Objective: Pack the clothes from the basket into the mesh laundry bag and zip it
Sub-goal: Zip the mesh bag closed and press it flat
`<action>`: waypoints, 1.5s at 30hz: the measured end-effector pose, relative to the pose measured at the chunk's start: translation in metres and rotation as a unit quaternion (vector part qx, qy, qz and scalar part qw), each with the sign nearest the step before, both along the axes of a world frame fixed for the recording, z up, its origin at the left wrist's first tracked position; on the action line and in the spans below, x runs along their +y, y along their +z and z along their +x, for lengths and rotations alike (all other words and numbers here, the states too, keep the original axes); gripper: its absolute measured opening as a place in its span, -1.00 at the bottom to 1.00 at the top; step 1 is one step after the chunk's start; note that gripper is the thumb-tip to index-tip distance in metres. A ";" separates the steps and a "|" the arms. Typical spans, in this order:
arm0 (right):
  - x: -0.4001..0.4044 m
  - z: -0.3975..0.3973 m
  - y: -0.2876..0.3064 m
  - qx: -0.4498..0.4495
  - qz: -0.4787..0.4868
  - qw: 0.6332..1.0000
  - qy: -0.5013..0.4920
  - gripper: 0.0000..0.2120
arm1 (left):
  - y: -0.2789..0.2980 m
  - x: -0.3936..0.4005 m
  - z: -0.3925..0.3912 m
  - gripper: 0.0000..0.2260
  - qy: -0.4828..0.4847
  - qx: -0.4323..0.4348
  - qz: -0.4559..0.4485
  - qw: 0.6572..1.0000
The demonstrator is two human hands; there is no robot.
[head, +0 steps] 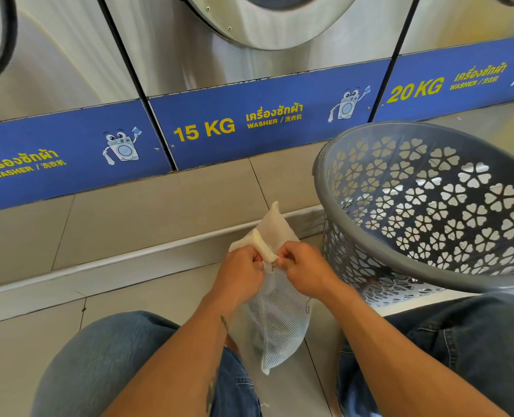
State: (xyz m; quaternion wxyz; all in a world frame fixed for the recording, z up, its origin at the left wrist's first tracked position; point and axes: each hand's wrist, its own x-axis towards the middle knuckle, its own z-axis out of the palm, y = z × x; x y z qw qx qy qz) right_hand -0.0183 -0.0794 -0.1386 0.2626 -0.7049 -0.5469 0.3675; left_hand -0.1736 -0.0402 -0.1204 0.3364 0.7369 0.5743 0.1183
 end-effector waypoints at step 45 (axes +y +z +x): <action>-0.023 -0.006 -0.148 0.312 -0.305 0.863 -0.255 0.11 | -0.115 0.072 -0.033 -0.03 0.048 0.148 -0.266 0.951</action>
